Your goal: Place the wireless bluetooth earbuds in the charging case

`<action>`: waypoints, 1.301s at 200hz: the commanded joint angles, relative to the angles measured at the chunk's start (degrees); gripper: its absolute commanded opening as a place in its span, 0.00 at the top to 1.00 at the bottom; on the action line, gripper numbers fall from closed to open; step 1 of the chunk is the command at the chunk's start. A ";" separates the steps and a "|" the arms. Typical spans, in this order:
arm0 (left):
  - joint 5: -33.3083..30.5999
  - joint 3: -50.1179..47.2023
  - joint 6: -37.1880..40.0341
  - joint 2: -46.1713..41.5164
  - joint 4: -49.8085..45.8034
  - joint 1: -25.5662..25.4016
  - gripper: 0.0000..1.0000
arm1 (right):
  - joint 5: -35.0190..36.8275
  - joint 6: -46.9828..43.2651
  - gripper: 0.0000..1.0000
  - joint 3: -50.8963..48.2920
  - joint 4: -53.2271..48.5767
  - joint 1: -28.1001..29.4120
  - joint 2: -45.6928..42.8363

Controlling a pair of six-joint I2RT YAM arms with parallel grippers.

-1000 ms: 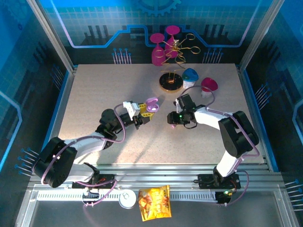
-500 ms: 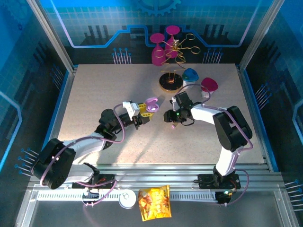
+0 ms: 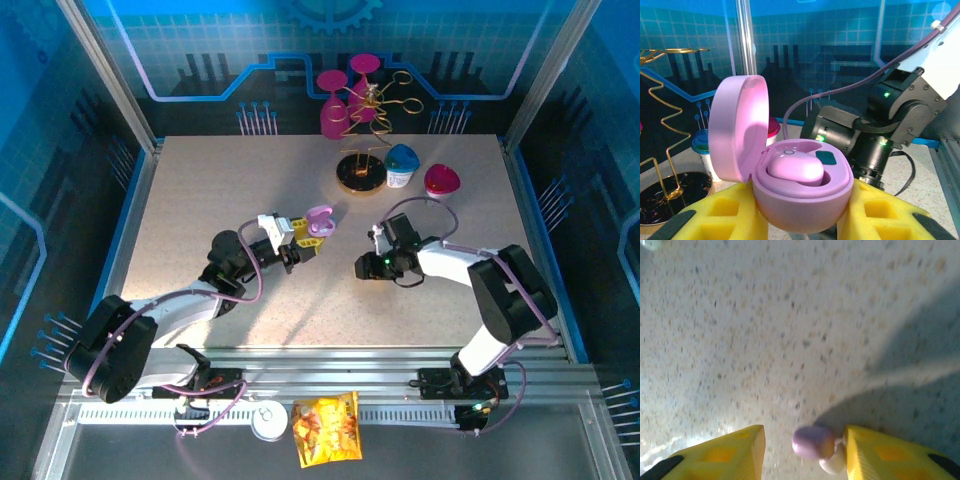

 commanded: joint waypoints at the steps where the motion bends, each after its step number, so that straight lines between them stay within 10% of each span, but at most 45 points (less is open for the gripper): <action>1: 0.85 -0.20 -0.63 -1.71 0.97 0.39 0.78 | -1.19 1.64 0.56 -2.06 -1.99 1.80 -3.56; 84: 0.66 -0.30 -0.46 -3.25 -0.04 0.00 0.78 | 6.10 -4.04 0.55 4.83 -6.97 1.67 -1.72; 163: -0.17 -0.92 0.86 -6.43 -4.05 -0.47 0.78 | -2.52 -5.70 0.55 7.11 -3.73 -0.14 6.31; 260: 0.40 0.24 0.51 -4.57 -3.12 -1.23 0.78 | -3.87 -4.83 0.74 0.60 -2.32 -0.23 2.52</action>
